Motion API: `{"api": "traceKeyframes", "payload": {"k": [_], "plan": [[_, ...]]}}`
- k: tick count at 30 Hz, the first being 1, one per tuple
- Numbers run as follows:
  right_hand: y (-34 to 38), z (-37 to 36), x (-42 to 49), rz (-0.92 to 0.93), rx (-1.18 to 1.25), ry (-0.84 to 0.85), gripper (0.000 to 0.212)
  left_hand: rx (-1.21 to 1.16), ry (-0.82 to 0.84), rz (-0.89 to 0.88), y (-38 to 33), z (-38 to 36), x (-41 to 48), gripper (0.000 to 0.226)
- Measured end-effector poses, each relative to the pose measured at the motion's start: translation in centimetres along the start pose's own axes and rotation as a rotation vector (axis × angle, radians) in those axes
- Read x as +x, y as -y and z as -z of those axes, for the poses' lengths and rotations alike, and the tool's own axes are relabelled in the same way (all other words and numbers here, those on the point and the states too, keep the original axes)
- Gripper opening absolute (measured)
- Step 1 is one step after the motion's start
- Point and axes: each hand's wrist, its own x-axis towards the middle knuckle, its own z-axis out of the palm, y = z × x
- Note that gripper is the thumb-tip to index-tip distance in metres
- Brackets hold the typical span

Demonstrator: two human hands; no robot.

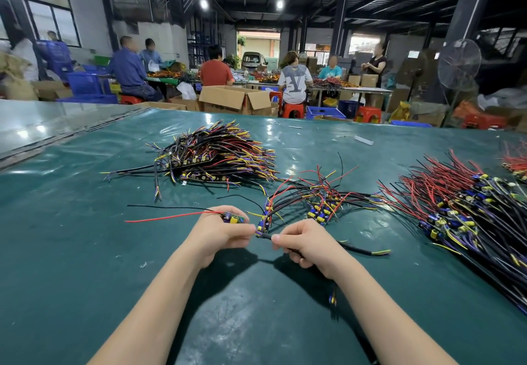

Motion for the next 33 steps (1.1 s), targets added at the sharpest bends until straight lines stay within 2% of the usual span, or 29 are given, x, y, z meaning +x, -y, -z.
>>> {"api": "traceKeyframes", "payload": {"k": [5,10,14,20,26,30,33], "plan": [[0.0,1.4,-0.2,0.006,0.065,0.084,0.022,-0.070,-0.075,0.030,-0.6,1.3,0.3,0.024],[-0.1,1.9,-0.4,-0.016,-0.026,0.130,0.027,-0.150,-0.107,0.058,-0.6,1.5,0.4,0.029],[0.0,2.1,-0.5,0.016,0.151,0.192,0.021,-0.279,-0.218,-0.005,-0.6,2.0,0.9,0.025],[0.0,1.2,-0.1,0.059,0.126,0.041,0.040,-0.496,-0.315,-0.050,-0.5,2.0,1.2,0.018],[0.1,0.8,-0.2,0.105,0.333,0.131,0.026,-0.634,-0.346,-0.062,-0.7,2.6,1.3,0.017],[0.2,0.4,-0.2,0.161,0.188,0.064,0.038,-0.665,-0.381,-0.064,-0.6,3.0,1.3,0.019],[-0.1,0.1,0.2,0.219,-0.188,-0.126,0.049,-0.663,-0.411,-0.057,-0.3,3.2,1.5,0.017]]}}
